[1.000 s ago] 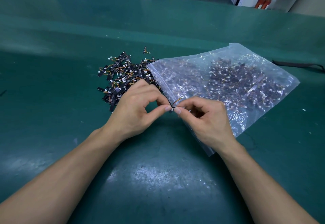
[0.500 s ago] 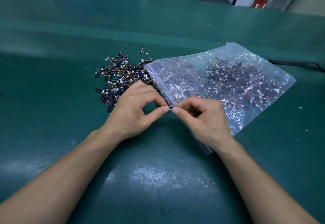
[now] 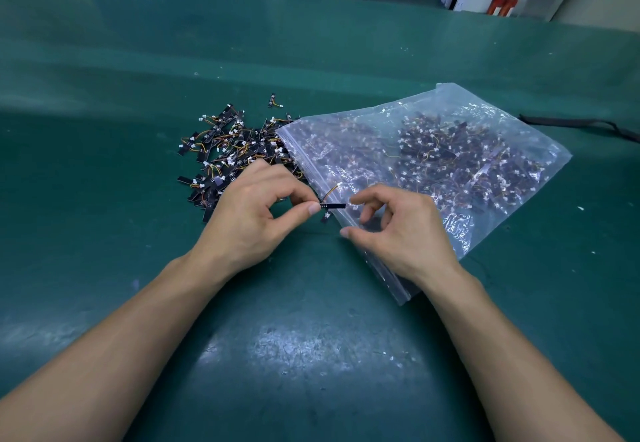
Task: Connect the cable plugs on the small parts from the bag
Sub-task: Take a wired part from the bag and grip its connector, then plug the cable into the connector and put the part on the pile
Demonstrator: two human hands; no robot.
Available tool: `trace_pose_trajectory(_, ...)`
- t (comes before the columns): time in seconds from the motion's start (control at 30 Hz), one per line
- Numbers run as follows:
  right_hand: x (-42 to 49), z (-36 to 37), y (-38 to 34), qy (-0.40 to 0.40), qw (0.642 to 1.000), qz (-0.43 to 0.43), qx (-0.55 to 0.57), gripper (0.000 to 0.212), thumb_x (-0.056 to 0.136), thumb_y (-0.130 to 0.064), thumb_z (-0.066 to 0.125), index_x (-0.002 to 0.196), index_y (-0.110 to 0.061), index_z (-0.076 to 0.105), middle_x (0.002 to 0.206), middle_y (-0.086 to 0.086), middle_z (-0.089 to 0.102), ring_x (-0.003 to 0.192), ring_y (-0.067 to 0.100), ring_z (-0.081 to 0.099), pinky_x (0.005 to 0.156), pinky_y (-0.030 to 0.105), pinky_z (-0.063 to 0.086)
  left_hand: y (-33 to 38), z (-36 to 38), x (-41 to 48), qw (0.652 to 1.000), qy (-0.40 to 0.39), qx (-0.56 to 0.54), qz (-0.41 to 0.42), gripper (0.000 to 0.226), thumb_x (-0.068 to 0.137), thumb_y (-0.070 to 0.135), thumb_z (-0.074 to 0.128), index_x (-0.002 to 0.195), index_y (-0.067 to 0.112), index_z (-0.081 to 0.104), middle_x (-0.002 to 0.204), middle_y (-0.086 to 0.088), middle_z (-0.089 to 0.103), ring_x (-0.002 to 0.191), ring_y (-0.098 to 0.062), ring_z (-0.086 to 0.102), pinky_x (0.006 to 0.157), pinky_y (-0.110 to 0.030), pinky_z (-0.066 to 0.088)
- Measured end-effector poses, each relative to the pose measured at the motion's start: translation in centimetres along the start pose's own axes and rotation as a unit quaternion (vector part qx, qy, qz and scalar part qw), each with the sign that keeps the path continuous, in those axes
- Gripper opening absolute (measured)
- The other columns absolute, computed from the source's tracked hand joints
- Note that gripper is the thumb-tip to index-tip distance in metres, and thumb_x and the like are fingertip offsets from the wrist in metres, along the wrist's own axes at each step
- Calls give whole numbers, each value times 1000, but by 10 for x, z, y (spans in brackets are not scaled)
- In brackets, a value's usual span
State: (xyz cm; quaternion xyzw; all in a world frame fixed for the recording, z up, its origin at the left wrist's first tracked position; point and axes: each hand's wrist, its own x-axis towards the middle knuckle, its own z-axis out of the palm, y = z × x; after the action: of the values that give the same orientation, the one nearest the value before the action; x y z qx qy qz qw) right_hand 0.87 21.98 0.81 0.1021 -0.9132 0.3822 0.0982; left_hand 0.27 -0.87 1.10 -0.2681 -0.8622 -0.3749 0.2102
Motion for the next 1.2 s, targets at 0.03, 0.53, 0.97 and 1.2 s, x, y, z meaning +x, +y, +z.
trace_pose_trajectory(0.03,0,0,1,3,1000,6,-6,28,70,-31,89,93,-33,74,71,-18,66,56,-4,55,60,19,39,0,0,0,1000,-2,0,-3,5,88,21,76,85,20,73,82,10,65,81,-12,51,78,-19,38)
trace_pose_trajectory(0.53,2,-14,-11,152,986,-21,58,16,79,-15,76,87,-28,79,68,-24,65,55,3,56,58,6,38,27,13,36,992,-53,100,-59,10,88,36,72,82,28,75,74,13,65,80,-15,51,79,-36,40)
trace_pose_trajectory(0.97,3,-21,-16,265,956,-87,95,24,78,-9,70,90,-28,75,72,-14,66,56,2,53,62,18,43,68,82,96,957,-190,153,-156,28,95,20,44,67,19,49,87,-14,62,98,-34,54,87,-34,32)
trace_pose_trajectory(1.2,1,-15,-16,239,963,-91,91,20,77,-12,70,88,-29,75,71,-14,65,51,7,50,57,16,40,51,72,79,953,-212,196,-91,27,97,22,44,87,11,67,93,-10,63,110,-33,53,89,-37,29)
